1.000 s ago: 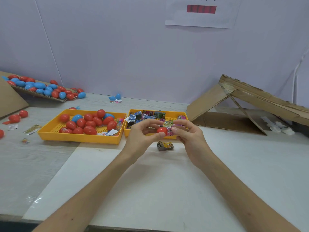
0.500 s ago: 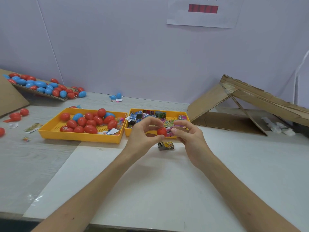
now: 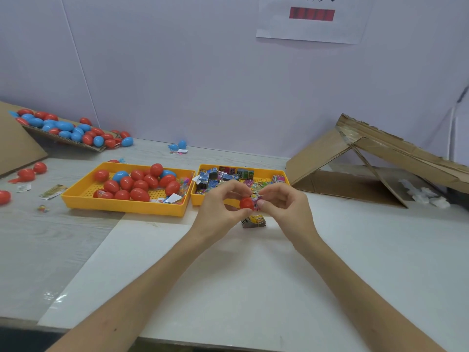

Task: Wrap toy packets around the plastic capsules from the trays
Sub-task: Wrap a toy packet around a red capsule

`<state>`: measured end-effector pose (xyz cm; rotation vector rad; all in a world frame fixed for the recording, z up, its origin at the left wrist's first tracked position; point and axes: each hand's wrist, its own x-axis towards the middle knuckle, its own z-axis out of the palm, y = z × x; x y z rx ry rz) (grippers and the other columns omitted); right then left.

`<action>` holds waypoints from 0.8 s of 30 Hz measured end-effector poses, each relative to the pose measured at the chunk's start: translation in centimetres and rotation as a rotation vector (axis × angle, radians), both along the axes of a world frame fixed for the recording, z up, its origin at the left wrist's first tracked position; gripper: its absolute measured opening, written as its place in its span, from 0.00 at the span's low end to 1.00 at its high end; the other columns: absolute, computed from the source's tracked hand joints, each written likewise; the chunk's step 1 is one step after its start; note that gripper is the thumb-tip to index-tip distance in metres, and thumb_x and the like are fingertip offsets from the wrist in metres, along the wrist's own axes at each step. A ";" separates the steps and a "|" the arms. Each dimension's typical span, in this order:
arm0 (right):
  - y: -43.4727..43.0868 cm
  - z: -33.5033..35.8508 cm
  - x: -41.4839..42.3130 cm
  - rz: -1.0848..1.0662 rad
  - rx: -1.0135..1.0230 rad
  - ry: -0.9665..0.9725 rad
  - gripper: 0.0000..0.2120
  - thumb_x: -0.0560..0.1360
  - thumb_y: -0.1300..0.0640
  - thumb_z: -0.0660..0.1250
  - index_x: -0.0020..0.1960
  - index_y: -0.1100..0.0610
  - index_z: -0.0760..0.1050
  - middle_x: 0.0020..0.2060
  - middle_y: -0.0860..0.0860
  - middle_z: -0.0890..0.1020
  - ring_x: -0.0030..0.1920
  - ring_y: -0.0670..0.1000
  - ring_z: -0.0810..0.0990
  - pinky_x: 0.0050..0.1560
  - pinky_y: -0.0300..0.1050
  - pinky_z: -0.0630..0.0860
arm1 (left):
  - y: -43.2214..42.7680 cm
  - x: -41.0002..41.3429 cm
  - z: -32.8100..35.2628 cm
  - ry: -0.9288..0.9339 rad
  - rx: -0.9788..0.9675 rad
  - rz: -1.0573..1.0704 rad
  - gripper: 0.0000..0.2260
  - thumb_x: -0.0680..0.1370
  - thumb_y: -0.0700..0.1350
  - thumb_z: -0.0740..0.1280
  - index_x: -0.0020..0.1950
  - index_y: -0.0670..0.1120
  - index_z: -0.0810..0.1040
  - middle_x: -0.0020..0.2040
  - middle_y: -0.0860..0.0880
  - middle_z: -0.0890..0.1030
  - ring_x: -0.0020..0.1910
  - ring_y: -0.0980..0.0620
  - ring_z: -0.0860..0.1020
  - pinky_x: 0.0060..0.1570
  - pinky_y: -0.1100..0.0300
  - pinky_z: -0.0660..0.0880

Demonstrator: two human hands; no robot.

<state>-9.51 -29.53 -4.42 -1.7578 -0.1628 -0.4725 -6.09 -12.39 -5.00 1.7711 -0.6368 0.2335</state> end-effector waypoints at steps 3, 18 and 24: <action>0.2 -0.2 0.0 -0.027 -0.087 -0.028 0.09 0.72 0.68 0.75 0.46 0.56 0.82 0.40 0.52 0.85 0.43 0.52 0.85 0.50 0.51 0.83 | 0.1 0.1 0.0 0.013 -0.014 -0.004 0.14 0.71 0.35 0.77 0.50 0.51 0.80 0.47 0.54 0.83 0.49 0.58 0.82 0.44 0.63 0.81; 0.6 -0.1 -0.4 -0.004 -0.176 -0.066 0.09 0.71 0.65 0.78 0.46 0.54 0.82 0.36 0.46 0.83 0.40 0.45 0.82 0.46 0.41 0.79 | 0.2 0.2 0.2 0.129 -0.081 -0.003 0.09 0.74 0.35 0.75 0.50 0.46 0.82 0.44 0.52 0.84 0.46 0.58 0.83 0.50 0.59 0.81; 0.4 -0.4 -0.1 -0.029 -0.235 -0.075 0.19 0.67 0.61 0.81 0.55 0.52 0.80 0.52 0.49 0.80 0.49 0.46 0.80 0.50 0.38 0.78 | 0.4 0.3 0.5 0.316 -0.269 -0.065 0.09 0.75 0.31 0.73 0.53 0.39 0.81 0.46 0.43 0.84 0.46 0.50 0.84 0.45 0.54 0.83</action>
